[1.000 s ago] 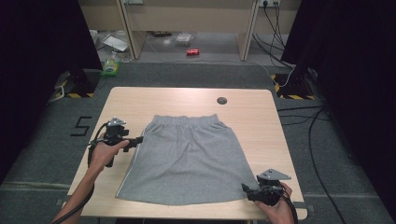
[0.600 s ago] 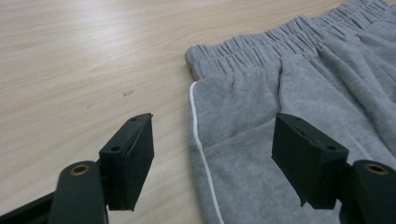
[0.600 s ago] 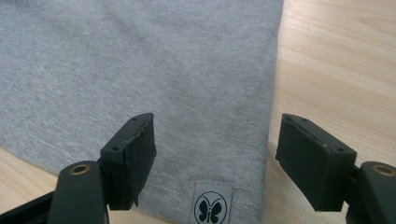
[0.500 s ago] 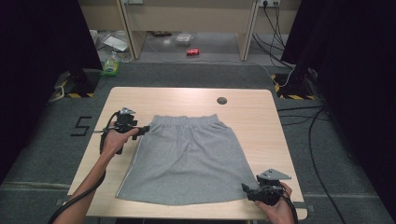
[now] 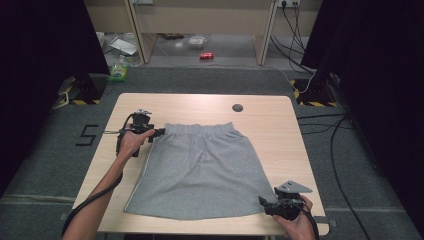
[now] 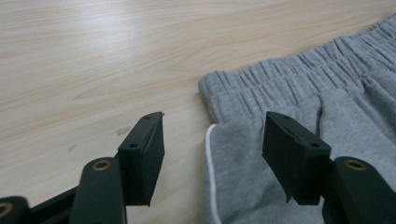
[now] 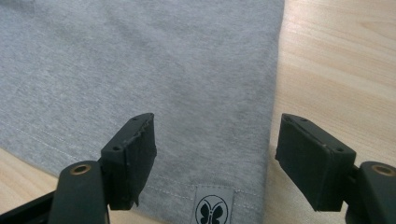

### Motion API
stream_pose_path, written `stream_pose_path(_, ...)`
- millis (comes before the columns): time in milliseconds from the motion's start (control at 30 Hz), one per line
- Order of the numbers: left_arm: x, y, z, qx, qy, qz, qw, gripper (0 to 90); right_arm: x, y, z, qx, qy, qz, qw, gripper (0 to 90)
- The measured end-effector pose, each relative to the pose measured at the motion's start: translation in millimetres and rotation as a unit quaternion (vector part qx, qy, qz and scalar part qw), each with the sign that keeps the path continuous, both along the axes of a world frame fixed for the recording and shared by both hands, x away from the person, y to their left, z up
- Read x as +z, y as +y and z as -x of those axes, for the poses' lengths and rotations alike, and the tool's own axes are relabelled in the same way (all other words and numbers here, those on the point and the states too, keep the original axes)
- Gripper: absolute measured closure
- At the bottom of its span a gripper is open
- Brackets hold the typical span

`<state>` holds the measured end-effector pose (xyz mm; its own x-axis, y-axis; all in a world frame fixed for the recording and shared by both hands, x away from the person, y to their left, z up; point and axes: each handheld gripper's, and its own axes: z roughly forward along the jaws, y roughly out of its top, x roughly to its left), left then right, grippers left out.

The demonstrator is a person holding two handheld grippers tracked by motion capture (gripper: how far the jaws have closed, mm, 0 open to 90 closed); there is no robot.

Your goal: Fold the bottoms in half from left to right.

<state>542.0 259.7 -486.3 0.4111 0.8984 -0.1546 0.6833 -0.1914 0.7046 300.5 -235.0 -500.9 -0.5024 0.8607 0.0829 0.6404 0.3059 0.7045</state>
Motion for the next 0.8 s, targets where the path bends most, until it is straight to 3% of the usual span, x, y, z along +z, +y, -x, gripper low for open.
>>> stream_pose_path(400, -9.2, -16.4, -21.6, 0.000, 0.022, -0.013, 0.9997, 51.3, 0.2, 0.4, 0.3, 0.002, -0.001, -0.001, 1.0000, 28.7)
stream_pose_path(600, -10.8, -23.3, -27.6, -0.011, 0.040, -0.033, 0.9986, 55.4, 0.0, 2.2, 0.3, 0.004, -0.002, -0.001, 1.0000, 28.7)
stream_pose_path(800, -11.9, -27.7, -31.1, -0.019, 0.047, -0.042, 0.9979, 66.0, 0.0, 6.5, -0.4, 0.012, -0.006, 0.004, 0.9999, 28.9)
